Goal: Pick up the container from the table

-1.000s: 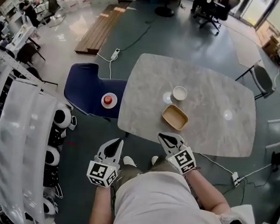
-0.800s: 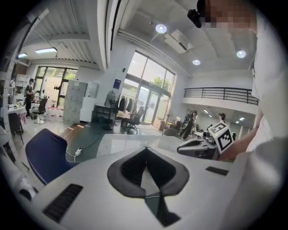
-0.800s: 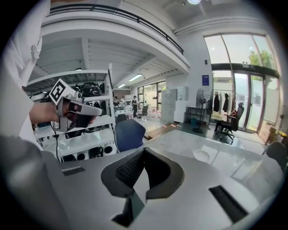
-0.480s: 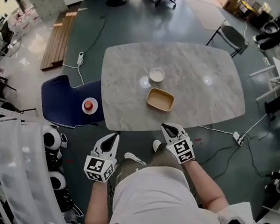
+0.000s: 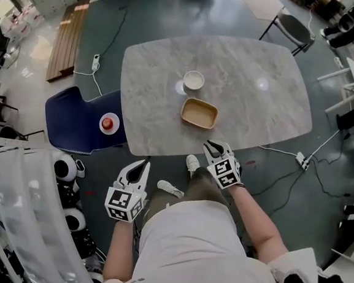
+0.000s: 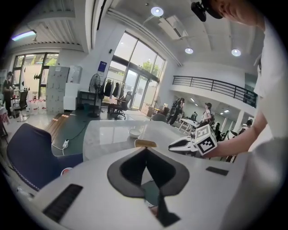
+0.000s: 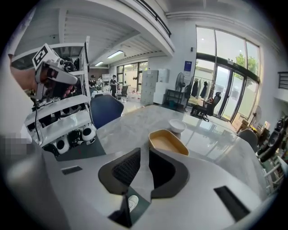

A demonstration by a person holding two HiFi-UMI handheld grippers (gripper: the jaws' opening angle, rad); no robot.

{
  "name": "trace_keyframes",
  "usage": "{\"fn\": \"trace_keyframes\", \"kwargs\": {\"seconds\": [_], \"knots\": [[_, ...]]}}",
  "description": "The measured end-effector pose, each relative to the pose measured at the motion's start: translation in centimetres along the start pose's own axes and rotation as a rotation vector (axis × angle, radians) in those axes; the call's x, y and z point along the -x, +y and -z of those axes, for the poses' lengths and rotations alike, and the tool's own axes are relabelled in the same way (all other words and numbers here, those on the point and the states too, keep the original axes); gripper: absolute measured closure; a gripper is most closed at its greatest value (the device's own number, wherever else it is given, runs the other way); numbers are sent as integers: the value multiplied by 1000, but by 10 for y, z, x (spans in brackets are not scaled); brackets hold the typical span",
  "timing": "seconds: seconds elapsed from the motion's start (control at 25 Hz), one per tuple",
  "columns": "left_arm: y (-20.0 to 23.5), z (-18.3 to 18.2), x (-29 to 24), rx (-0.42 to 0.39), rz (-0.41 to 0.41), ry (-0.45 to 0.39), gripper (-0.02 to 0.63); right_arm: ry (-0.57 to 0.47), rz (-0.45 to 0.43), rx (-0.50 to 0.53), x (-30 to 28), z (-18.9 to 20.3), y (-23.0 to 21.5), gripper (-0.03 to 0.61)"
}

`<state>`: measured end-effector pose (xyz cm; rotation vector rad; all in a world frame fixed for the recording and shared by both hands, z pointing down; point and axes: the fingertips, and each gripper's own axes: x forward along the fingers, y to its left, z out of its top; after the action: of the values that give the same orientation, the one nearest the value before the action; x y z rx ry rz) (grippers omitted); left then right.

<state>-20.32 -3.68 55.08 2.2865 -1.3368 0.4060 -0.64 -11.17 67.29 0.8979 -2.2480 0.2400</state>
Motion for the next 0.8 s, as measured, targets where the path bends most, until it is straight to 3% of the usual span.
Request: {"fn": "trace_keyframes", "kwargs": {"seconds": [0.44, 0.8], "knots": [[15, 10, -4, 67, -155, 52, 611, 100, -89, 76, -71, 23, -29, 494], [18, 17, -1, 160, -291, 41, 611, 166, -188, 179, -114, 28, -33, 482]]}}
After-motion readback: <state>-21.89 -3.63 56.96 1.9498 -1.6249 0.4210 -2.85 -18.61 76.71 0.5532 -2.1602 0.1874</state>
